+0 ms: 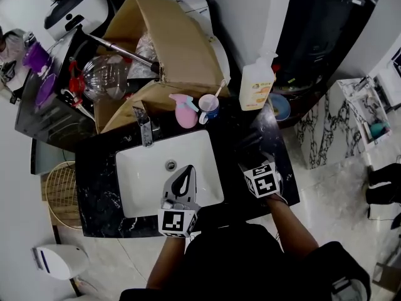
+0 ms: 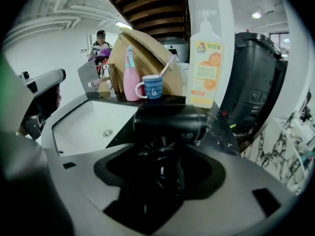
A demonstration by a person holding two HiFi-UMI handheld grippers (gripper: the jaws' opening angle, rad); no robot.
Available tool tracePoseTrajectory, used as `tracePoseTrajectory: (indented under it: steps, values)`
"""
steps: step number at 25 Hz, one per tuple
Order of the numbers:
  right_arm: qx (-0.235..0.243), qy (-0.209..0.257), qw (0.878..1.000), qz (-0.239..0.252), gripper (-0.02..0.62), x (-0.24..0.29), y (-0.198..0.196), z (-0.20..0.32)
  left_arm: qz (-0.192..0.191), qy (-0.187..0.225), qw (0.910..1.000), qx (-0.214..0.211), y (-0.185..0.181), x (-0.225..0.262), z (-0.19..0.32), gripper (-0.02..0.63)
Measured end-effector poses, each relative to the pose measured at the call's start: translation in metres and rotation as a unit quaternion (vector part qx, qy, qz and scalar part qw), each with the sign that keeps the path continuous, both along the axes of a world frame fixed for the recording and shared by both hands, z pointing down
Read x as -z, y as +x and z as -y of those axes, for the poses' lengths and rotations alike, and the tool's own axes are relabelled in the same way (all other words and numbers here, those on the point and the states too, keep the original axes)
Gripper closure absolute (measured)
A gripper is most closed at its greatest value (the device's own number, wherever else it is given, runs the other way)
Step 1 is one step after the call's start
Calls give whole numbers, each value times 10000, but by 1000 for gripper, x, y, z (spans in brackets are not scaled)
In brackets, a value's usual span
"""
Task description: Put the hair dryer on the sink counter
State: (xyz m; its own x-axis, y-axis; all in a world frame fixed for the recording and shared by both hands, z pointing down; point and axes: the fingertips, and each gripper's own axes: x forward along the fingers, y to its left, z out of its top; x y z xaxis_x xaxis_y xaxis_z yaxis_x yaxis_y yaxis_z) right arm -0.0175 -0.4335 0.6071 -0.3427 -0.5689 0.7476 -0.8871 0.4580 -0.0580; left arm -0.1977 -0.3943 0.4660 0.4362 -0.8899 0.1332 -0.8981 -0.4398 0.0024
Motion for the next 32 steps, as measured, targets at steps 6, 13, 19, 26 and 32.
tracePoseTrajectory:
  steps: [6, 13, 19, 26, 32]
  values:
    - [-184, 1071, 9938, 254, 324, 81, -7, 15, -57, 11, 9998, -191, 1, 5, -1, 609]
    - [-101, 2312, 9720, 403, 404, 163, -17, 12, -78, 294, 9991, -311, 1, 24, -3, 609]
    - [-46, 3217, 9445, 670, 498, 212, -30, -5, -110, 349, 9987, -349, -4, 37, -7, 609]
    - [-167, 3852, 9199, 715, 595, 237, -31, -19, -103, 460, 9980, -426, -4, 43, -9, 609]
    - [-266, 4213, 9027, 827, 597, 259, -33, -28, -101, 596, 9972, -444, -4, 48, -10, 609]
